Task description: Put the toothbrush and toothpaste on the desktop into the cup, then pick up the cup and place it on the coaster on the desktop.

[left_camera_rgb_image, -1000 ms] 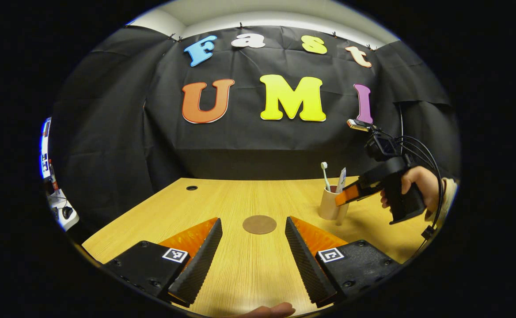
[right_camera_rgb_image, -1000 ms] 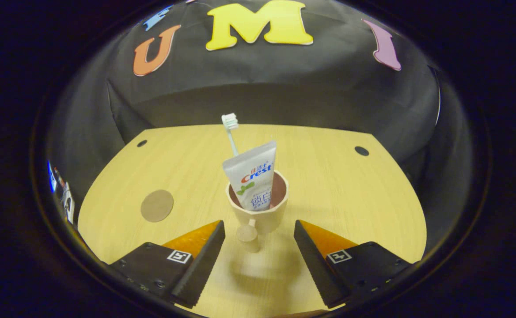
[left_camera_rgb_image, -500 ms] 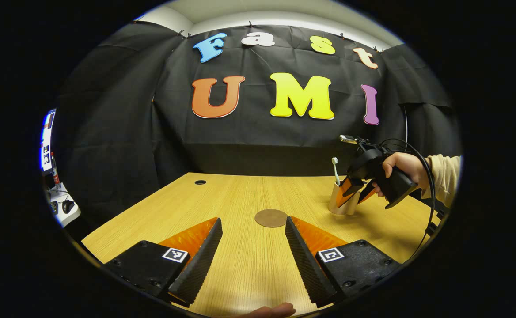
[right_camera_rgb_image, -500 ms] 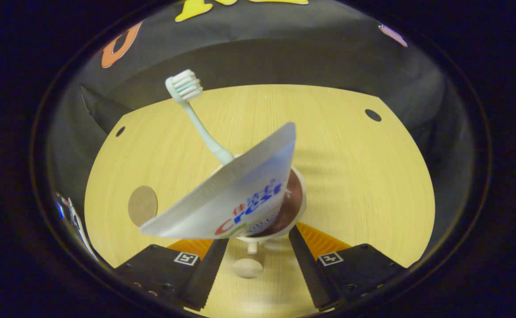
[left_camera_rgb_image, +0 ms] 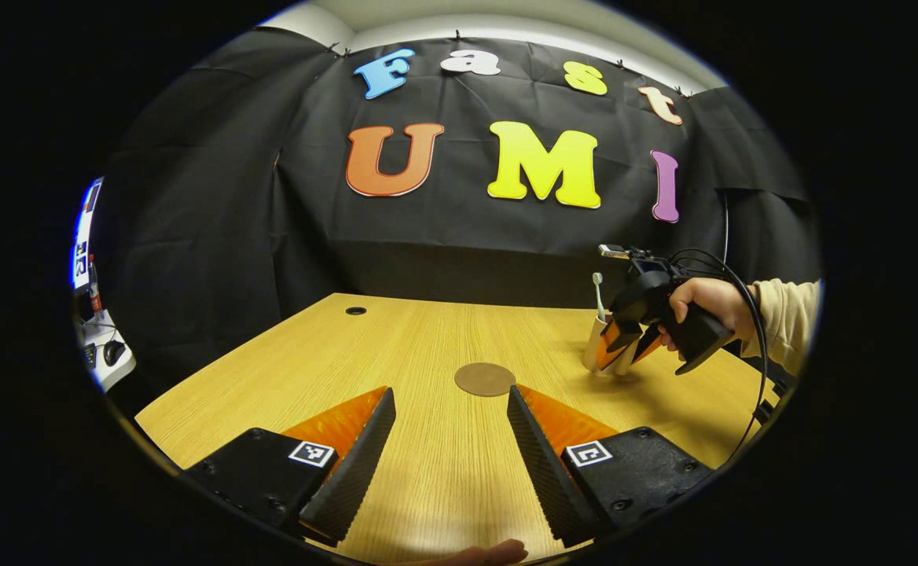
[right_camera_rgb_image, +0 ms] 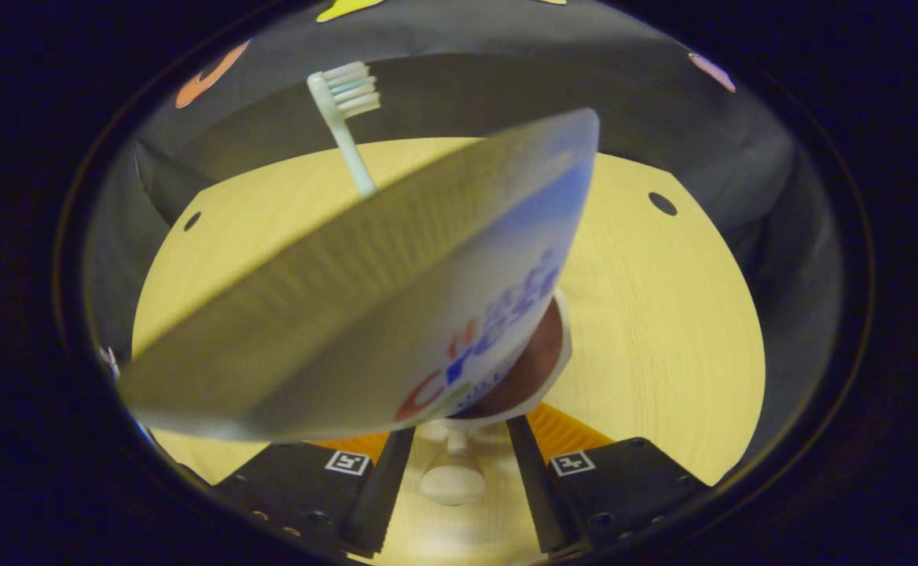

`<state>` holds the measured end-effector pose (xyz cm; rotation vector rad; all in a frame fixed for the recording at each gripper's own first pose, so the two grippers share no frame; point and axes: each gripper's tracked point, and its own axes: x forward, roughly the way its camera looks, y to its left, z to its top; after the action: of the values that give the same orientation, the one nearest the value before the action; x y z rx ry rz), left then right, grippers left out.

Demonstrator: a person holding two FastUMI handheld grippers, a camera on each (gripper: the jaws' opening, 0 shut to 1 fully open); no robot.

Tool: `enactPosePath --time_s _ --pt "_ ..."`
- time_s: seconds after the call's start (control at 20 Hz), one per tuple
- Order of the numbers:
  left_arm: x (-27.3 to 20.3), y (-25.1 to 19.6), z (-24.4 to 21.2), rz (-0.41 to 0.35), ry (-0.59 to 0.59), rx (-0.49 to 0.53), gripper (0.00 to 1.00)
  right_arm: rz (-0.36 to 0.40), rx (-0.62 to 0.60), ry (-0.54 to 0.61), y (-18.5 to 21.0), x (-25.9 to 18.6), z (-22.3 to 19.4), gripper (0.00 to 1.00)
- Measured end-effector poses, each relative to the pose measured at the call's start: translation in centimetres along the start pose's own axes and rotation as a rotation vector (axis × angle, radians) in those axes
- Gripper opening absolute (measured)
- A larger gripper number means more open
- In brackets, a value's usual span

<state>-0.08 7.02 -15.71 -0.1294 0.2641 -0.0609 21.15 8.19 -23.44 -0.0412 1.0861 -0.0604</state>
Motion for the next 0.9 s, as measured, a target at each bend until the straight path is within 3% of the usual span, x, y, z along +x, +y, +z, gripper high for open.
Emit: enactPosePath --time_s 0.3,0.4,0.65,0.9 --pt "0.1 0.0 -1.0 -0.004 0.02 0.001 0.92 -0.001 0.053 0.026 0.0 0.3 -1.5 0.49" --pt "0.2 0.0 -1.2 -0.006 0.024 -0.002 0.92 -0.009 0.053 0.001 0.3 0.2 -1.1 0.25" --pt "0.0 0.3 -1.5 0.004 0.028 0.01 0.92 -0.045 -0.017 -0.057 -0.2 0.9 -0.6 0.24" --pt "-0.1 0.2 -1.3 -0.002 0.027 0.002 0.91 -0.016 0.002 -0.042 -0.1 0.5 -0.4 0.23"
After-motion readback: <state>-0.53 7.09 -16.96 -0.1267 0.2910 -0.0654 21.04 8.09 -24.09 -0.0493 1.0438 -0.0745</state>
